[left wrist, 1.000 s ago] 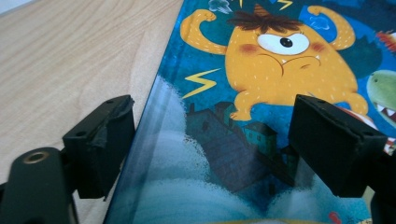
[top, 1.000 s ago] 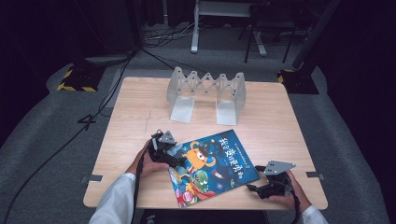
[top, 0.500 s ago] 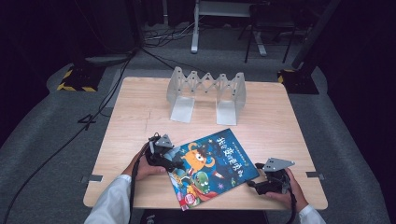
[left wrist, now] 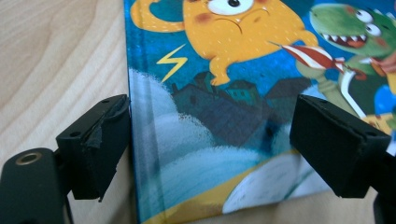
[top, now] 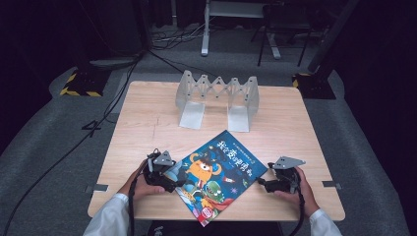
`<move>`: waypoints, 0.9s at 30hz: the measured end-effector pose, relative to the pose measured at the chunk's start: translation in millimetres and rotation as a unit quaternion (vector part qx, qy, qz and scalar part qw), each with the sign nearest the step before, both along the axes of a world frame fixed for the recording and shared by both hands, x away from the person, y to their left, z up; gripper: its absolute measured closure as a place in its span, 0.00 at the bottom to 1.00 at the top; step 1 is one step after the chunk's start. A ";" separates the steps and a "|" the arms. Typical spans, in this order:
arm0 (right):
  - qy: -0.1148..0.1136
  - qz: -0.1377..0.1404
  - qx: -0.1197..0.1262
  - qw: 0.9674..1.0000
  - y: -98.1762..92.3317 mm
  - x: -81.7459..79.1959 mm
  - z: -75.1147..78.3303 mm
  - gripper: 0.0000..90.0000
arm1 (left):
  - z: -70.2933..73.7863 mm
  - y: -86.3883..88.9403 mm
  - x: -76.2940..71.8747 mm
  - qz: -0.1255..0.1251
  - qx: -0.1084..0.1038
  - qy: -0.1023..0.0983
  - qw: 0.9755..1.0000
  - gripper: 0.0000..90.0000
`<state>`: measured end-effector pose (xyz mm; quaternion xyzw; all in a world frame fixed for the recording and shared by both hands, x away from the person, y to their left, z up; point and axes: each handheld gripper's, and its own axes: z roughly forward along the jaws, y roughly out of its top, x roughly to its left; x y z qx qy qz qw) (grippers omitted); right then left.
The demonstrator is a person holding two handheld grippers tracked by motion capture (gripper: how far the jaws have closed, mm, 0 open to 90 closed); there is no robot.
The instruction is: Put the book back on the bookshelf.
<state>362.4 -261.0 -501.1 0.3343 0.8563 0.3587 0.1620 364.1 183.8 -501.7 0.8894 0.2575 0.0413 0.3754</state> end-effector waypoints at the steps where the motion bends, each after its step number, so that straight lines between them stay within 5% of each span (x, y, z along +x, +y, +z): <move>1: 0.000 -0.004 0.002 1.000 1.0 3.4 -0.3 0.25 | -0.2 1.6 -2.5 -0.001 -0.001 -0.001 1.000 0.15; 11: 0.010 -0.036 0.008 0.999 11.1 27.5 -0.4 0.25 | 0.2 12.0 -21.3 -0.007 0.003 0.001 1.000 0.16; 16: 0.010 -0.046 0.006 0.999 14.1 23.7 0.3 0.28 | -0.2 15.3 -27.1 -0.003 0.001 0.000 1.000 0.16; 24: 0.006 0.046 -0.007 0.999 38.3 -12.3 1.7 0.28 | -0.3 18.6 -33.7 -0.004 0.010 -0.009 1.000 0.17; 27: -0.003 0.050 -0.013 0.999 43.3 -13.0 2.0 0.28 | -0.6 17.5 -35.1 0.000 0.013 -0.013 1.000 0.17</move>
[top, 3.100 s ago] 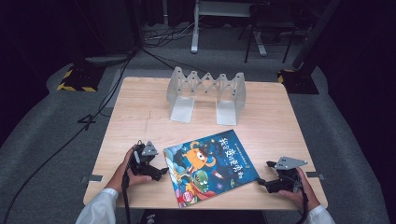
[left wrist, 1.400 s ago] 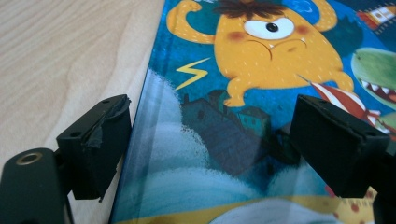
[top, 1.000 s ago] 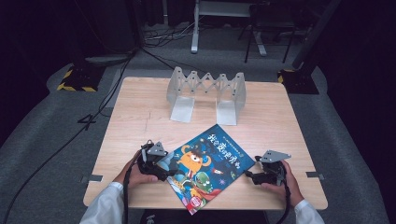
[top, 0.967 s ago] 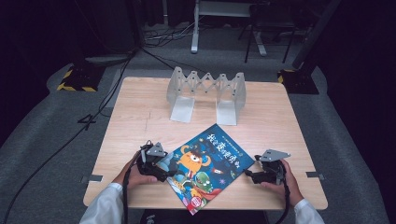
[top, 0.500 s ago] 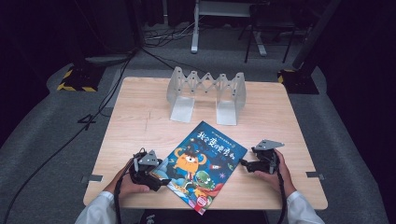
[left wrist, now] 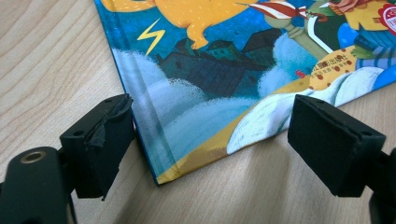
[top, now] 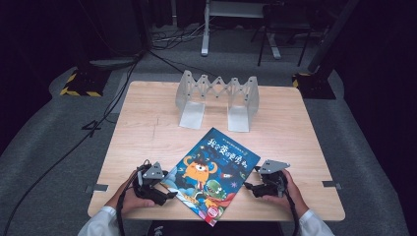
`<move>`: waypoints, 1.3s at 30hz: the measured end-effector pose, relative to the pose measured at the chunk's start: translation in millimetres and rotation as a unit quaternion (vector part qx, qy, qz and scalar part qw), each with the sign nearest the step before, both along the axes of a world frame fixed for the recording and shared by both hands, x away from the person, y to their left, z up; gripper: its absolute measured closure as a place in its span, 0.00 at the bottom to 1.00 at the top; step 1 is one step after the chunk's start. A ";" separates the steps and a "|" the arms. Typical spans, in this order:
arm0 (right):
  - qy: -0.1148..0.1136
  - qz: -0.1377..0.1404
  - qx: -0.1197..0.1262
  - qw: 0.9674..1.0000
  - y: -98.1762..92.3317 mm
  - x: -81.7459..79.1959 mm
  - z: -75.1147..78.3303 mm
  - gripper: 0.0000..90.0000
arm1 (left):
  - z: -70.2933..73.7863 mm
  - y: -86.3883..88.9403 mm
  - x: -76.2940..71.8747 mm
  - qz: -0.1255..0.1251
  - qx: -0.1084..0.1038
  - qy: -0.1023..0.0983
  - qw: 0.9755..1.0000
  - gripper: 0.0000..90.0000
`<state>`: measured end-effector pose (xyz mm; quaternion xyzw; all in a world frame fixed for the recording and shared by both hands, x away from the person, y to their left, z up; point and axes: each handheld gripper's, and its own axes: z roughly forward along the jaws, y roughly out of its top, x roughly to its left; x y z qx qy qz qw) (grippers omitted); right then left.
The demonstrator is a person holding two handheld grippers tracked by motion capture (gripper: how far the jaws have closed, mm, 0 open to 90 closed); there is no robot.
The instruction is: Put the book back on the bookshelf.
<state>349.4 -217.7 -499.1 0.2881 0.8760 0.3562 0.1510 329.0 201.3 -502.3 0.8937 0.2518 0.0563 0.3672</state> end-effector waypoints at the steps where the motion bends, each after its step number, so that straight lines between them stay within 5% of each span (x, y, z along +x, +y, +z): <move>1: -0.004 -0.002 -0.002 1.000 1.3 1.3 0.1 0.27 | -0.4 -0.3 -0.7 0.001 -0.001 0.000 1.000 0.17; 18: -0.005 -0.070 -0.006 0.998 -12.7 42.2 0.7 0.25 | -1.0 -23.8 -16.4 -0.027 -0.021 0.011 0.999 0.17; 22: 0.006 -0.065 -0.005 0.998 -16.7 34.9 1.6 0.27 | -1.8 -30.4 -21.1 -0.038 -0.033 0.016 0.999 0.20; 31: 0.017 -0.002 -0.017 1.000 -27.0 0.9 4.1 0.28 | -1.7 -54.5 -29.9 -0.053 -0.029 0.010 0.998 0.22; 39: 0.017 -0.021 -0.020 0.999 -41.7 -3.0 4.4 0.26 | -1.8 -71.7 -28.8 -0.067 -0.030 0.008 0.997 0.23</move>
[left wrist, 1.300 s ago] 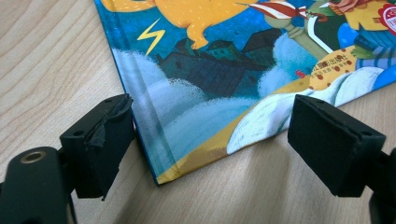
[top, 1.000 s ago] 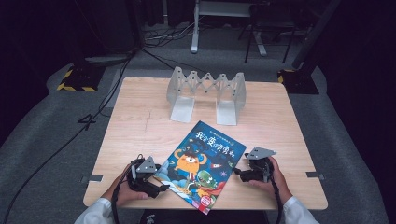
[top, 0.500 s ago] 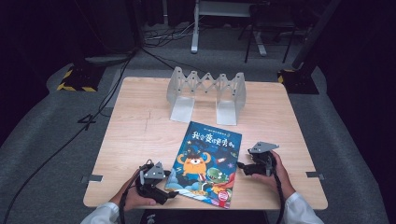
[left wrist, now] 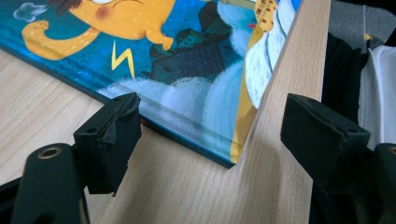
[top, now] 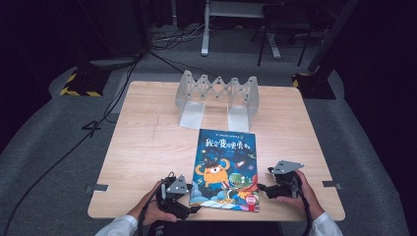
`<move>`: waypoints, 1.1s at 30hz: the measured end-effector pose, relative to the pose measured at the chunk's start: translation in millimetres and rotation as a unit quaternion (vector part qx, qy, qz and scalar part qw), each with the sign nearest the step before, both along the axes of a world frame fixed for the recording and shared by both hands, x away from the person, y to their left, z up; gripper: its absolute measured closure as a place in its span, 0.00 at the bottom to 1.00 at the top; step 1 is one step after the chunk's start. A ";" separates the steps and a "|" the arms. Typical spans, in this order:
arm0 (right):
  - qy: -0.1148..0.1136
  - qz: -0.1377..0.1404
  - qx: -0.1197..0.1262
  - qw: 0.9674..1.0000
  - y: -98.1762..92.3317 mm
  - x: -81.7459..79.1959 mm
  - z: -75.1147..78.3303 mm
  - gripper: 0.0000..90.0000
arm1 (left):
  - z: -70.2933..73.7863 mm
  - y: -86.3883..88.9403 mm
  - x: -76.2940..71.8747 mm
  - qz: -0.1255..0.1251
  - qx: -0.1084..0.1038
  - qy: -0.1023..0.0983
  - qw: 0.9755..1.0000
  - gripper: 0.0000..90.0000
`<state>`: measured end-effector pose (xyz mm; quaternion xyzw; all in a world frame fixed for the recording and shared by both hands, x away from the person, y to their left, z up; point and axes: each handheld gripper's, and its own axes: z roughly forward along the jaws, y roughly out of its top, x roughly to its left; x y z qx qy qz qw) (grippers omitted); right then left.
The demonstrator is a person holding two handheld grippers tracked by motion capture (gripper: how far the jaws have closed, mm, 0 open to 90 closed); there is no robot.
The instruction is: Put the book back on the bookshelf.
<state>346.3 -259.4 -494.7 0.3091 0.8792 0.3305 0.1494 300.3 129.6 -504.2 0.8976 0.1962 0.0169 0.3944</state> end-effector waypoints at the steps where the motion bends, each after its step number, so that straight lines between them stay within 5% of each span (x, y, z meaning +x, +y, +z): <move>1: 0.002 -0.001 0.003 1.000 -2.9 0.2 -0.5 0.26 | 0.0 -1.3 0.9 -0.001 -0.002 0.001 1.000 0.23; 4: 0.008 0.001 0.009 1.000 -8.2 -0.1 -1.1 0.25 | 0.0 -6.2 1.1 0.003 0.004 -0.005 1.000 0.24; 7: 0.013 0.002 0.008 1.000 -10.4 -1.8 -0.6 0.25 | -0.4 -10.7 -2.3 -0.001 0.030 -0.040 0.999 0.24; 13: 0.025 0.003 0.005 1.000 -14.5 -13.1 0.3 0.25 | -0.7 9.3 -0.5 0.021 0.033 -0.041 0.998 0.23; 18: 0.034 0.000 -0.025 0.999 -14.4 -21.5 6.2 0.29 | -0.6 31.4 5.8 0.045 0.038 -0.042 0.997 0.20; 27: 0.076 0.021 -0.075 0.994 -2.2 -35.5 14.7 0.32 | -0.7 19.8 14.1 0.050 0.040 -0.039 0.997 0.18; 33: 0.111 0.040 -0.110 0.987 4.9 -43.2 20.9 0.39 | -0.9 7.0 9.0 0.050 0.039 -0.039 0.997 0.17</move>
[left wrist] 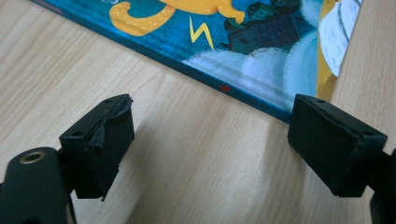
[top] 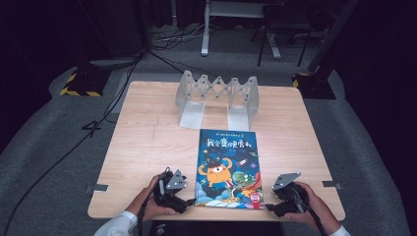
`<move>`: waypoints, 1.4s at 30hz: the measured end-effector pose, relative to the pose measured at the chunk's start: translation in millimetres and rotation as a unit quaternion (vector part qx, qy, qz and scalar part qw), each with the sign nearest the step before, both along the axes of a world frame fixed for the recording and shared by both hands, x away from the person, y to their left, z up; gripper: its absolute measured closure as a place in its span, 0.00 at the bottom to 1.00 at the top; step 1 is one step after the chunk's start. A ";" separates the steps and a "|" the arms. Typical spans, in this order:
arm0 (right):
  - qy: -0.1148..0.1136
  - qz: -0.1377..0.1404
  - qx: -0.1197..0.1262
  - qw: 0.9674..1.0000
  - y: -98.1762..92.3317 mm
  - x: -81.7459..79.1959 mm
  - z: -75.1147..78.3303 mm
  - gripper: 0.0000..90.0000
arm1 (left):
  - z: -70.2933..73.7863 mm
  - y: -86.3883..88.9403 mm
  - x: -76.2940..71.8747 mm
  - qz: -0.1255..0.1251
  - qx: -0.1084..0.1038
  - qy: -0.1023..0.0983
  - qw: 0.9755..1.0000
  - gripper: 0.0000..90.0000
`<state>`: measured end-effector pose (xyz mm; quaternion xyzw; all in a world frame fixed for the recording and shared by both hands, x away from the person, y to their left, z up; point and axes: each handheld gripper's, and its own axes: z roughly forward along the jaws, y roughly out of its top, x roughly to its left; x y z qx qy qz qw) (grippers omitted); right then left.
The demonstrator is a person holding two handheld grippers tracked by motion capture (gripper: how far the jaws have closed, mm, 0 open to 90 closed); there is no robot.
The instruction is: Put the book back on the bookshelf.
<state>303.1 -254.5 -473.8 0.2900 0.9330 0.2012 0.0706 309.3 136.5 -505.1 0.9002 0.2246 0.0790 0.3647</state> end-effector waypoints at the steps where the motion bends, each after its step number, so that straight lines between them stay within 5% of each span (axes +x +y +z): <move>1: 0.010 0.003 -0.016 1.000 1.6 -0.7 1.8 0.40 | 0.1 -1.3 -0.7 -0.001 0.001 -0.001 1.000 0.17; 7: 0.039 0.012 -0.055 0.998 8.4 -0.6 6.4 0.49 | 0.1 -5.2 -1.9 0.001 0.003 -0.001 1.000 0.15; 13: 0.046 0.017 -0.064 0.997 11.0 -2.3 8.9 0.62 | -0.2 -9.5 -3.1 0.004 0.006 0.000 1.000 0.12; 17: 0.062 0.036 -0.092 0.993 16.9 -5.9 10.9 0.63 | -0.2 -13.7 -4.6 -0.001 0.006 0.001 1.000 0.12; 27: 0.064 0.024 -0.093 0.993 27.5 -2.9 11.2 0.70 | -0.3 -17.7 -5.7 -0.009 0.005 0.000 1.000 0.12; 35: 0.012 0.019 -0.003 1.000 7.4 -14.3 4.3 0.69 | -0.3 -17.6 -5.6 -0.008 0.004 0.001 1.000 0.12; 42: 0.002 0.032 0.105 0.994 -8.6 -10.6 -5.8 0.56 | -0.2 -16.7 -4.6 -0.012 0.005 0.000 1.000 0.12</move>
